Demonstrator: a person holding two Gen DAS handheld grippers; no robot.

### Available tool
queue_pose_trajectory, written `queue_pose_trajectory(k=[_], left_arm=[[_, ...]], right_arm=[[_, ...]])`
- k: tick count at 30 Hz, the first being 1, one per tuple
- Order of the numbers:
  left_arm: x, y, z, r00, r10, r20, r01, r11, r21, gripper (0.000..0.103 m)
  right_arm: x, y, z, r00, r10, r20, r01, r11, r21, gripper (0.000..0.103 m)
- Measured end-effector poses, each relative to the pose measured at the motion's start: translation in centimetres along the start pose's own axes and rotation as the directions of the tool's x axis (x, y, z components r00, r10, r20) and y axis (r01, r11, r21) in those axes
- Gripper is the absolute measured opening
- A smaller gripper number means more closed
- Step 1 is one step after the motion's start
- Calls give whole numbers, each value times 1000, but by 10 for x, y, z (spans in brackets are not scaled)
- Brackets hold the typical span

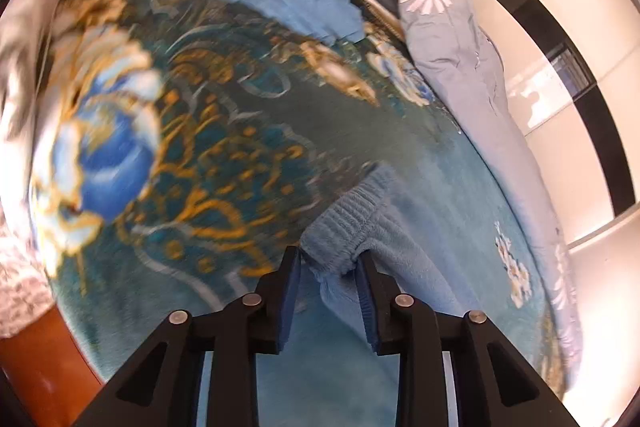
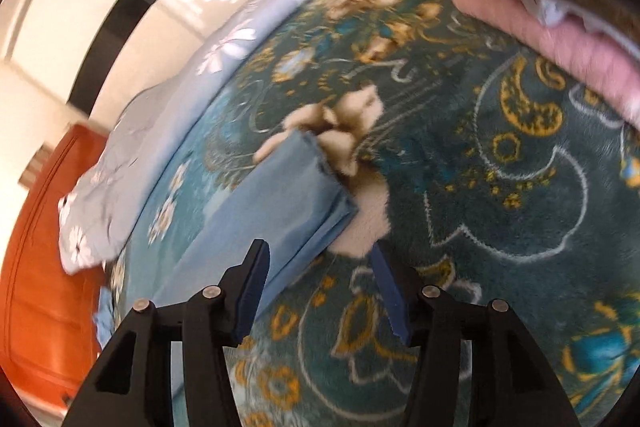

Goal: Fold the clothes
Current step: 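Fold the cloth edge over with the right tool and open it, then grasp the folded cloth with the right tool while the left tool grasps the sweatpants waistband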

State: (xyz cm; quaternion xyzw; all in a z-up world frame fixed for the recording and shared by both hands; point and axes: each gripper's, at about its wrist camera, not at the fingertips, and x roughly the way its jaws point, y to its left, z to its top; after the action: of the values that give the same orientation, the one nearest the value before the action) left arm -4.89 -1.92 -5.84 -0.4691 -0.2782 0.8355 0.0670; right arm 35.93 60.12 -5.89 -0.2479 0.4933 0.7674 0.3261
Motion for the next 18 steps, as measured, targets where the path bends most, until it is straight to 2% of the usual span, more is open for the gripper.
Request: queue_pose_trajectory(k=[3, 5, 7, 8, 11, 15, 18], left_arm=[[-8, 17, -7, 1000, 0, 5, 0, 1000, -12, 39], [-13, 26, -10, 1000, 3, 18, -3, 1000, -22, 39], [-18, 32, -12, 1000, -17, 25, 18, 999, -31, 40], [-19, 34, -11, 999, -30, 22, 30, 999, -31, 40], [-24, 37, -8, 998, -62, 19, 62, 998, -18, 43], [-26, 40, -6, 995, -101, 25, 102, 995, -18, 52], [-22, 41, -8, 990, -139, 10, 139, 990, -34, 54]], right_arm=[[8, 1, 4, 1000, 11, 25, -12, 998, 56, 55], [11, 4, 6, 999, 17, 39, -20, 997, 75, 56], [15, 9, 8, 999, 33, 40, -36, 996, 79, 35], [17, 11, 9, 999, 37, 38, -40, 996, 81, 8], [20, 24, 13, 999, -4, 41, 1, 998, 68, 8], [1, 90, 7, 993, 3, 115, 14, 990, -143, 8], [-12, 174, -18, 987, 68, 143, -7, 921, -389, 8]])
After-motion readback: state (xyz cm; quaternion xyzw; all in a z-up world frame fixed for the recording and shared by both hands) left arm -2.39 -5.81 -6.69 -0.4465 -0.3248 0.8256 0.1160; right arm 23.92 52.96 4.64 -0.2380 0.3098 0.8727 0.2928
